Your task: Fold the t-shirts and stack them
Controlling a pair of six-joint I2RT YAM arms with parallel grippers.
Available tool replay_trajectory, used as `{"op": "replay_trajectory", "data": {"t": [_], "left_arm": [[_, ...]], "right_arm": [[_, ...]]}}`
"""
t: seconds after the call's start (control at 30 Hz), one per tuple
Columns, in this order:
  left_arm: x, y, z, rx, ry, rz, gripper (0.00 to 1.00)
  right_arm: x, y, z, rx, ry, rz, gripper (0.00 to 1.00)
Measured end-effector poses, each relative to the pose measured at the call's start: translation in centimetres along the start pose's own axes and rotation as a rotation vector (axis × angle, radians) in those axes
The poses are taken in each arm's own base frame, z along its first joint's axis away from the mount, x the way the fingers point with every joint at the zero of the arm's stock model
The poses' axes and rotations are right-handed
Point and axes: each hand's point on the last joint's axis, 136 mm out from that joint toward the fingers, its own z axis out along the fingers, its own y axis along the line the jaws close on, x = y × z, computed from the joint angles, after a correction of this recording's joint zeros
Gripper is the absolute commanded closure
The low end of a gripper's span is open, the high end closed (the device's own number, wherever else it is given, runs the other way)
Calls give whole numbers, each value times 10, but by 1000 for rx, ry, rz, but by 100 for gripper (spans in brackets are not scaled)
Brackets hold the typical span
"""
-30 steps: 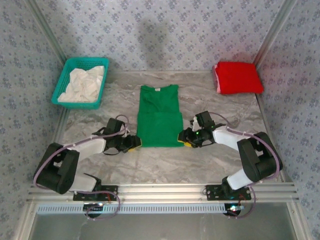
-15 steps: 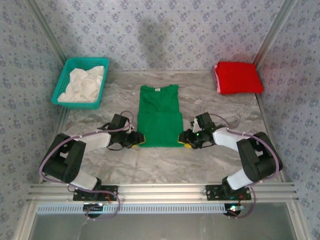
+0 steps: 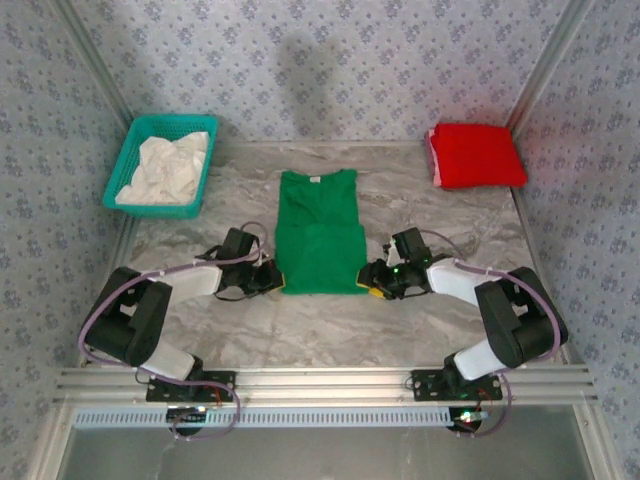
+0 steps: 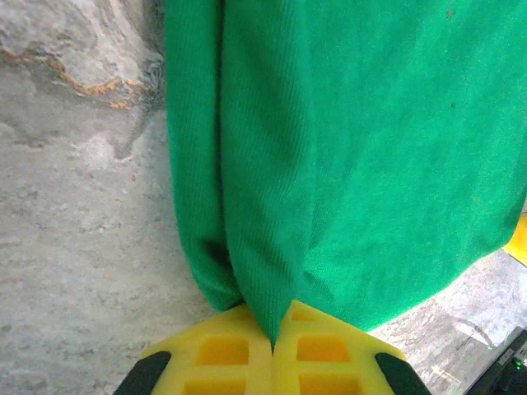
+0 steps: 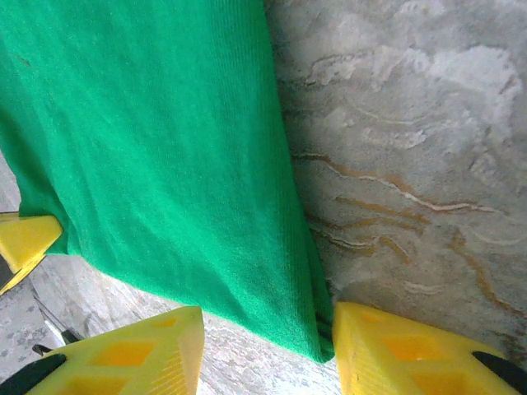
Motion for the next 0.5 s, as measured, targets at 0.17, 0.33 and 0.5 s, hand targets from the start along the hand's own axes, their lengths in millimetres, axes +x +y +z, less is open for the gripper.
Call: {"op": "replay_trajectory", "data": {"t": [0.17,0.33,0.5], "left_arm": [[0,0,0,0,-1,0,100],[0,0,0,1,-2,1,100],[0,0,0,7,-8,1,100]], "right_arm": [[1,2,2,4,-5,-2,54],[-1,3,5,0,-12,0,63],[0,5,10,-4,-9,0,79]]}}
